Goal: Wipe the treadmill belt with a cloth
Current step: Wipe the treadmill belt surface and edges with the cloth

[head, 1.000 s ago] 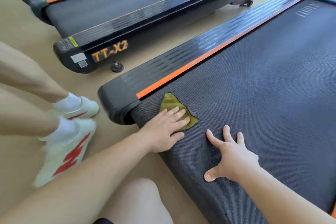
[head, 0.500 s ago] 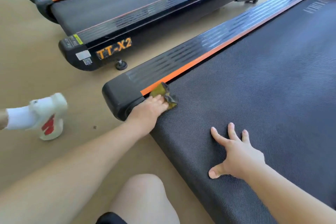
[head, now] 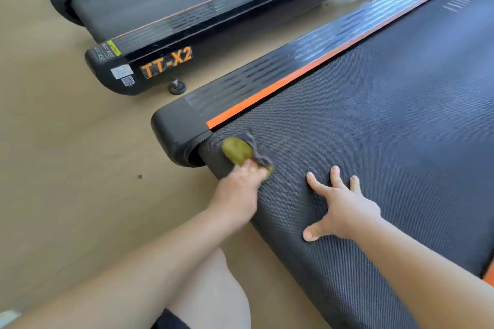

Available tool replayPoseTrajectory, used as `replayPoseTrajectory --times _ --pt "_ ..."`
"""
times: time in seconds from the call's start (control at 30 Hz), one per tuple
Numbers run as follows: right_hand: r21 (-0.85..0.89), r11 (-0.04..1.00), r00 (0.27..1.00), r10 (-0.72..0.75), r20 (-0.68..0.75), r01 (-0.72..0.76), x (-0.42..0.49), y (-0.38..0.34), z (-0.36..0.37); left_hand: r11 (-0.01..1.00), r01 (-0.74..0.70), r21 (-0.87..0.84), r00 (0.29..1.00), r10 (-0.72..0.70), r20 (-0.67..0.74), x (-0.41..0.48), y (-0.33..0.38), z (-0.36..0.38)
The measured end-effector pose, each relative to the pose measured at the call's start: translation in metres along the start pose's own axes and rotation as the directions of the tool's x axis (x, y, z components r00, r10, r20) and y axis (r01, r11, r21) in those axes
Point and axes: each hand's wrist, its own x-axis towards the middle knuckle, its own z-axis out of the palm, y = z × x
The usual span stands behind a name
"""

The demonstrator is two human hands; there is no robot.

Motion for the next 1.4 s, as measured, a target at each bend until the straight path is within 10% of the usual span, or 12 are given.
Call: replayPoseTrajectory --times 0.13,0.3,0.47,0.83,1.03,1.23,1.4 --pt "0.011 1.0 1.0 0.004 -0.009 -0.004 -0.001 0.0 -0.001 0.881 -0.472 -0.029 0.875 0.472 0.105 -0.025 0.012 0.006" --pt "0.09 0.995 0.997 -0.045 -0.067 0.051 -0.012 0.003 0.007 0.996 0.051 0.072 0.997 -0.047 -0.061 0.004 0.0 0.011" --pt "0.071 0.997 0.993 -0.031 -0.114 0.039 -0.015 0.041 -0.011 0.979 -0.192 0.068 0.976 0.183 0.12 0.002 0.009 0.01" --pt "0.132 0.986 0.995 0.102 -0.018 -0.099 0.019 0.064 -0.009 0.986 0.135 0.092 0.986 -0.143 0.086 0.129 0.02 0.008" --pt "0.12 0.987 0.995 0.105 -0.002 -0.104 0.02 0.064 -0.008 0.901 -0.434 0.006 0.883 0.424 0.2 0.076 0.05 0.029" --pt "0.143 0.986 0.996 0.088 -0.009 -0.086 0.02 0.067 -0.006 0.981 0.184 0.066 0.98 -0.189 0.065 0.136 0.033 0.008" --pt "0.145 0.985 0.995 0.097 -0.004 -0.096 0.02 0.066 -0.007 0.942 -0.335 0.008 0.928 0.329 0.178 0.072 0.065 0.039"
